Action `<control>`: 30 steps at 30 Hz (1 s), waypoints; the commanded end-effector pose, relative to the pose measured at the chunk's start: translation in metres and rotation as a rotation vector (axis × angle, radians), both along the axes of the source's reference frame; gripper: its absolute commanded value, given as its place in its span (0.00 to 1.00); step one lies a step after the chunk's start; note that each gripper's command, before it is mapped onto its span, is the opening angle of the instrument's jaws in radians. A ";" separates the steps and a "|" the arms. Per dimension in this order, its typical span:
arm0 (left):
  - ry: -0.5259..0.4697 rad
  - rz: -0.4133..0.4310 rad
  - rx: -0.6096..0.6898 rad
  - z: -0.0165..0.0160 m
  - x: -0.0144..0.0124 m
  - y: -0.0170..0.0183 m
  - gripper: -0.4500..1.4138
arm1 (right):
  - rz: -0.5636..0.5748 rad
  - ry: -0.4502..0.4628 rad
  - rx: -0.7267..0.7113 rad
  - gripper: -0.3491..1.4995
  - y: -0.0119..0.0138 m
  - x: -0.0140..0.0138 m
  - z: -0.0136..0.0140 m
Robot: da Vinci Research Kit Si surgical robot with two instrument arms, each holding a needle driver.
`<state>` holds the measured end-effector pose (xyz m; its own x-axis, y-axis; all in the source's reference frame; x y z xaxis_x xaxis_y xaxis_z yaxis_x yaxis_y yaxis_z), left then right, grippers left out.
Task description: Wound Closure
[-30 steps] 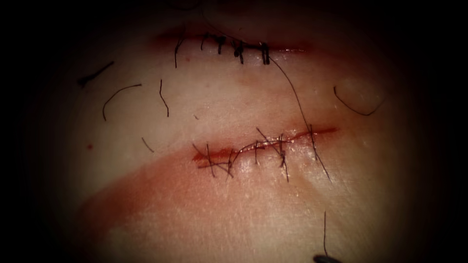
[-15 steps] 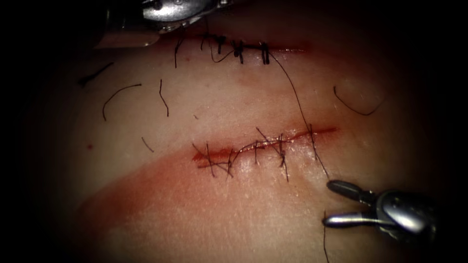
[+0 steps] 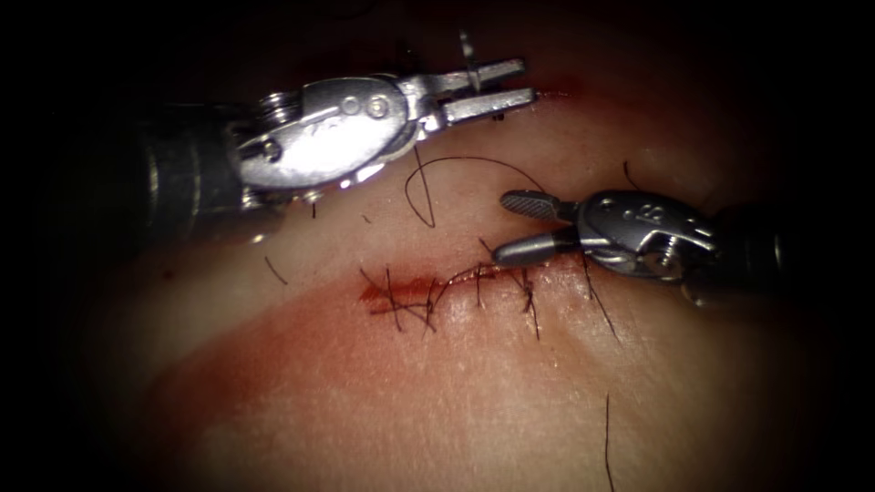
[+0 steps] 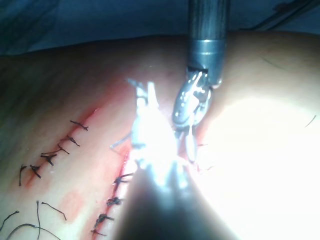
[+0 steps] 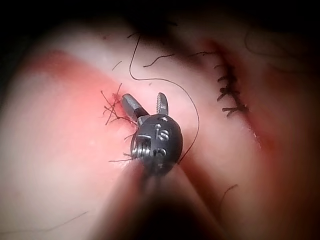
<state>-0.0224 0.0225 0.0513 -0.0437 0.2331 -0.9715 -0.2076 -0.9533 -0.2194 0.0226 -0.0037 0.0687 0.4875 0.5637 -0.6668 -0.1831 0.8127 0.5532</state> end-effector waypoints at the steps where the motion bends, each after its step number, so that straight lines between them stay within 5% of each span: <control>1: -0.005 0.003 -0.004 0.0004 -0.0004 -0.0002 0.00 | -0.006 0.004 -0.009 0.83 0.0008 0.0020 0.0017; 7: -0.032 0.010 -0.003 -0.0007 0.0012 -0.0020 0.00 | -0.048 -0.015 -0.015 0.83 0.0012 0.0052 0.0051; 18: -0.019 -0.009 0.017 -0.0014 0.0026 -0.0011 0.00 | -0.107 0.010 -0.009 0.74 0.0004 0.0027 0.0009; 30: -0.030 -0.046 -0.017 -0.0055 0.0017 -0.0016 0.00 | -0.120 -0.063 -0.055 0.70 -0.0014 0.0062 0.0089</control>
<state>-0.0203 0.0206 0.0451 -0.0029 0.2150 -0.9766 -0.2447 -0.9471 -0.2077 0.0282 -0.0048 0.0770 0.5918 0.4631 -0.6598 -0.1179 0.8594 0.4975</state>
